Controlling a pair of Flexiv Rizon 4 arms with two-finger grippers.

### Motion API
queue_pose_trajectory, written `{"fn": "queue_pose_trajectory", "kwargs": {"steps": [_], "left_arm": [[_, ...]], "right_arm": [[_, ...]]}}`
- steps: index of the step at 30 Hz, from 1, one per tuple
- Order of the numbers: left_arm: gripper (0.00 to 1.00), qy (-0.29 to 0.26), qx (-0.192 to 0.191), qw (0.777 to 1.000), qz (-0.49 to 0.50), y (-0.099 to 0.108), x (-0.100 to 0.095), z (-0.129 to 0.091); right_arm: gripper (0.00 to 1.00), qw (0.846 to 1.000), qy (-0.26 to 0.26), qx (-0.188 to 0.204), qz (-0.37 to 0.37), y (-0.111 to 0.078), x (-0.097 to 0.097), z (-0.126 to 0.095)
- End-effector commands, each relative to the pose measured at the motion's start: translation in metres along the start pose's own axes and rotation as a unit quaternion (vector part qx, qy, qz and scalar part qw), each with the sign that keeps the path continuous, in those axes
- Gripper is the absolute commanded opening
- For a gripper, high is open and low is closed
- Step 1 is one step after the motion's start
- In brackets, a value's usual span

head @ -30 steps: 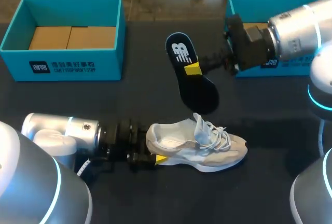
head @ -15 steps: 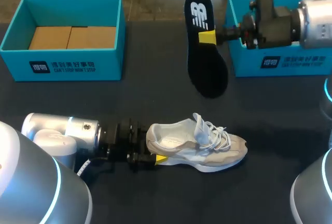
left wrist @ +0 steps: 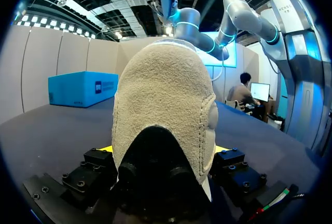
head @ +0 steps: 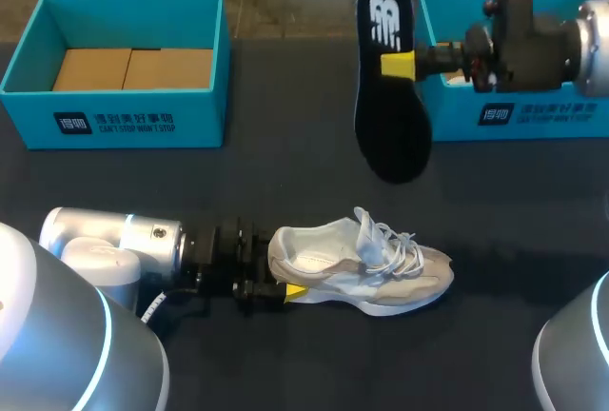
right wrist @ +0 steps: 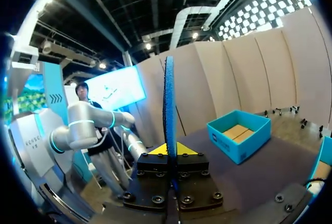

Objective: Take the shoe out of the shoebox, open the shoe tongue, remove and reinsert the insole, then place the shoe into the shoebox

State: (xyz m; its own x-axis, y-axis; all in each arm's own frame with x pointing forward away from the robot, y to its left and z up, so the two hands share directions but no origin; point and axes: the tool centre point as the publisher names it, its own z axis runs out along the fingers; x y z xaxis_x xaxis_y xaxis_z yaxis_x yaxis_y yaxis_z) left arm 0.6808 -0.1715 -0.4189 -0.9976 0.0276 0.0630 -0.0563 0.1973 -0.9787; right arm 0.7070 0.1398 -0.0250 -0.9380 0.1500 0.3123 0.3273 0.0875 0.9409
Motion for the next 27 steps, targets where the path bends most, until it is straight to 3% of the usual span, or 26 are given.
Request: {"fn": "queue_pose_trajectory", "kwargs": {"steps": [1, 14, 21, 27], "left_arm": [[0.00, -0.001, 0.000, 1.000, 0.000, 0.001, 0.000, 0.001], [0.00, -0.001, 0.000, 1.000, 0.000, 0.001, 0.000, 0.001], [0.00, -0.001, 0.000, 1.000, 0.000, 0.001, 0.000, 0.001], [0.00, -0.001, 0.000, 1.000, 0.000, 0.001, 0.000, 0.001]], "right_arm": [[0.00, 1.000, 0.000, 0.009, 0.018, 0.018, 0.016, -0.014], [0.00, 1.000, 0.002, 0.006, 0.019, 0.017, 0.017, -0.015], [0.00, 1.000, 0.008, -0.016, 0.017, 0.004, 0.053, -0.021], [0.00, 0.999, -0.008, -0.017, 0.040, -0.005, 0.062, -0.025]]}}
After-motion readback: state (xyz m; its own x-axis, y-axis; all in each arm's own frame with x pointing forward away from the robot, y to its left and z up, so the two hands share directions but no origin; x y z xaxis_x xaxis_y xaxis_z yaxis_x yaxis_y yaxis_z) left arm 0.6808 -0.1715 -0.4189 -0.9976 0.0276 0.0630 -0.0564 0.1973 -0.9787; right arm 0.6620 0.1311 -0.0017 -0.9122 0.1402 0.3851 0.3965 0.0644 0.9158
